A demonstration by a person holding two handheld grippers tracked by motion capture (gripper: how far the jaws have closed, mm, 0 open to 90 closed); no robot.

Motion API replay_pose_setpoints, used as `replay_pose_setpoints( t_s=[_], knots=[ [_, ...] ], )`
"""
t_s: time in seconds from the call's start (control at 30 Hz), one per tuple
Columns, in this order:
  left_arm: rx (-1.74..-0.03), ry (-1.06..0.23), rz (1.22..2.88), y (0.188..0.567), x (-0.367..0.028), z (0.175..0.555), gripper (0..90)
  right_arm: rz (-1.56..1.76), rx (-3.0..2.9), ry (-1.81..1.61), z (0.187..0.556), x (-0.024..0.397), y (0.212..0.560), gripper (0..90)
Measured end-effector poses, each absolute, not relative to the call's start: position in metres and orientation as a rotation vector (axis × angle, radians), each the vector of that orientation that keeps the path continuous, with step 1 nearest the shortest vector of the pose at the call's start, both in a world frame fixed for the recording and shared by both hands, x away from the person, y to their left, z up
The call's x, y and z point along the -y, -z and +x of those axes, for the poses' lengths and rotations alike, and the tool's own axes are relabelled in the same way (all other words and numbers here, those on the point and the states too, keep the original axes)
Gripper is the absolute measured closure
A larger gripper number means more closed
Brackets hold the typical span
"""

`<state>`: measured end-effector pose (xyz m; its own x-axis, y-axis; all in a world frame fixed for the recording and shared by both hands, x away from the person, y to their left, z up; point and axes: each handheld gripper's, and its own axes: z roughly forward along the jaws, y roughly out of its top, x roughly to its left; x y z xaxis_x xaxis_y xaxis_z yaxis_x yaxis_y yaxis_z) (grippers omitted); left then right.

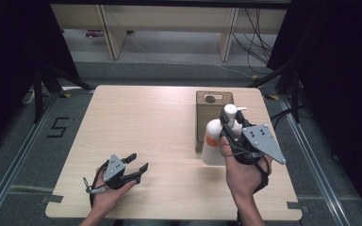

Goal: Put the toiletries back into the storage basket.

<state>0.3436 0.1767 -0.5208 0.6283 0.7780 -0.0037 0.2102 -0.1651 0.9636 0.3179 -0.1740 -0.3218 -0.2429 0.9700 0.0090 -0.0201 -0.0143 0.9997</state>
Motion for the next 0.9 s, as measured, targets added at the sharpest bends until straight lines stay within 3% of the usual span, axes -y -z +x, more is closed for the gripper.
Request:
replay_pose_setpoints(
  t_s=[0.9],
  knots=[
    [-0.816,-0.613,1.702,0.521,-0.177,0.344,37.6,1.045,-1.319,-1.409,0.334,0.176,0.301,60.3]
  ],
)
